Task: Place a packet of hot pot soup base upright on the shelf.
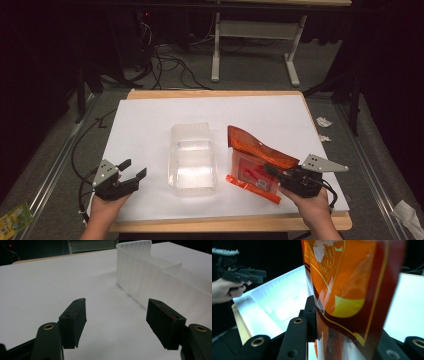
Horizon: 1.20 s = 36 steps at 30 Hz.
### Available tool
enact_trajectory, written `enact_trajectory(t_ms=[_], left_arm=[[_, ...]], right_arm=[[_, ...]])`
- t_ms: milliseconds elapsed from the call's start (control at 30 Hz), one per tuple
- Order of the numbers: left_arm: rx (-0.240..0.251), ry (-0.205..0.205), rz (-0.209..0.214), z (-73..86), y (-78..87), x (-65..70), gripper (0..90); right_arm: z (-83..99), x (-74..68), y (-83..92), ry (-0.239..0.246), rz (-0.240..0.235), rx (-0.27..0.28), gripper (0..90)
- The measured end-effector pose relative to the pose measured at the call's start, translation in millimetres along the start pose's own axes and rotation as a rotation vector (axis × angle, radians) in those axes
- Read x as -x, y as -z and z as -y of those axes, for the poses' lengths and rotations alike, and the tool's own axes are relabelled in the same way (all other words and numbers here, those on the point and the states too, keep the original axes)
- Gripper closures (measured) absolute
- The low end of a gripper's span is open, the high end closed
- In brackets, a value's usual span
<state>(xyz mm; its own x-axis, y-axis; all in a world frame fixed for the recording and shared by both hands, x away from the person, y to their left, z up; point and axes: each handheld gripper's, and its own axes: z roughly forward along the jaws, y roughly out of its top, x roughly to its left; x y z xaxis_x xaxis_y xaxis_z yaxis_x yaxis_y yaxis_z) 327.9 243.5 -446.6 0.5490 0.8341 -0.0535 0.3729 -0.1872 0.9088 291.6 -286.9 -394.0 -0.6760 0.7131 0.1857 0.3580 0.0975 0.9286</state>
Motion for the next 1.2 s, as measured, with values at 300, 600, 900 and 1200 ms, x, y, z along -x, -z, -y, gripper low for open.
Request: enact_trajectory(t_ms=[300, 600, 900, 1200], left_arm=[[-0.008, -0.037, 0.013, -0.1, -2.4, 2.3, 32.7], [-0.006, -0.062, 0.015, -0.8, -1.8, 5.0, 32.5], [-0.003, -0.065, 0.033, -1.1, -1.5, 4.1, 32.1], [0.000, -0.071, 0.042, -1.4, 0.4, 4.4, 31.9]], right_arm=[[-8.2, -2.4, 7.1, -0.038, 0.053, 0.063, 72.4], [-20.7, -9.2, 10.8, -0.047, 0.094, 0.129, 72.4], [-37.7, -23.1, 0.7, -0.032, 0.099, 0.157, 72.4], [-58.8, -37.7, -19.3, -0.015, 0.082, 0.169, 72.5]])
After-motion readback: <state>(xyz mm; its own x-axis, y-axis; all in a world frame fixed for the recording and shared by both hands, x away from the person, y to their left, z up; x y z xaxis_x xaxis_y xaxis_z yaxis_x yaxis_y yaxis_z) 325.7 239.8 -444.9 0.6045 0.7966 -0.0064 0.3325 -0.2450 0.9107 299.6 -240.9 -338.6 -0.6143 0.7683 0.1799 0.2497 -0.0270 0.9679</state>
